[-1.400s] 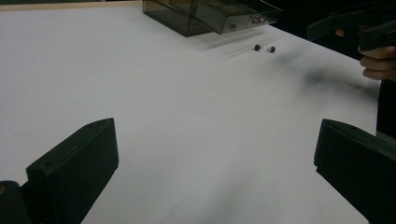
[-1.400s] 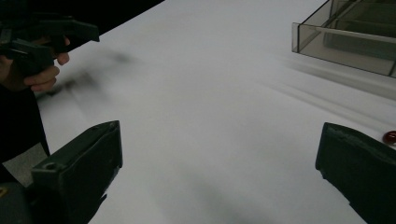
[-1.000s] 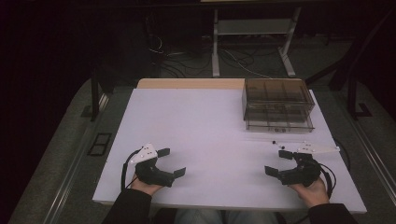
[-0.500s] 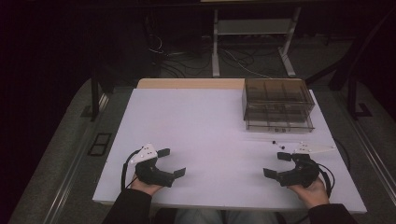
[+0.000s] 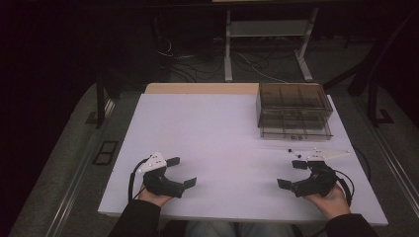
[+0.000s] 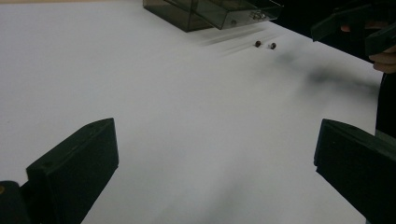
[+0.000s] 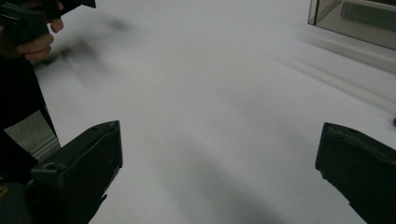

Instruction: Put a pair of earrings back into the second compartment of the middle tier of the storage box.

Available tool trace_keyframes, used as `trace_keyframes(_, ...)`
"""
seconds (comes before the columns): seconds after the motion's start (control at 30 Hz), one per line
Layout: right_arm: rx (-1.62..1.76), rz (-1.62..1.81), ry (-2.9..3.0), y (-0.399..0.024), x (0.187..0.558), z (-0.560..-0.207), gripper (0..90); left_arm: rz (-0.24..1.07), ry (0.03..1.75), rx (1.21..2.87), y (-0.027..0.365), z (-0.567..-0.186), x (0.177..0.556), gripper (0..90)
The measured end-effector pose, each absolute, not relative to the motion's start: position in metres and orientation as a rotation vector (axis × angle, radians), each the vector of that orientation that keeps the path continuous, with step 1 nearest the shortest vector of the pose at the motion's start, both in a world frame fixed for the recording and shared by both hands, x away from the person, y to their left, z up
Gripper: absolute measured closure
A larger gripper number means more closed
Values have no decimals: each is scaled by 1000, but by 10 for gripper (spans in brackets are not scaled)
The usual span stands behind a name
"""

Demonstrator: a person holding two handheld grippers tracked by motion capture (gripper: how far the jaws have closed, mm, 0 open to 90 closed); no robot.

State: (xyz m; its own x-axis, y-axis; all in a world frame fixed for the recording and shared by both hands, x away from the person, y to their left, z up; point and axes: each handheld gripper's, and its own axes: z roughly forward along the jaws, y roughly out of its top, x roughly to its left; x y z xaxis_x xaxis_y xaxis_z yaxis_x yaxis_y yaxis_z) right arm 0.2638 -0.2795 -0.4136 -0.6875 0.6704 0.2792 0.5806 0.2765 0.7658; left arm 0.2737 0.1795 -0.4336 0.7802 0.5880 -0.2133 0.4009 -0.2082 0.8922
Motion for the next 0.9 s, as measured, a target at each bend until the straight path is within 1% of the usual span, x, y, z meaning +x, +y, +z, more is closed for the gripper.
trace_keyframes(0.5, 1163, 1309, 2471, -289, 277, -384, 3, 206, 767, 1824, 180, -434, 273, 0)
trace_keyframes(0.9, 1152, 1223, 2506, -299, 290, -371, 3, 218, 780, 1810, 182, -433, 274, 0)
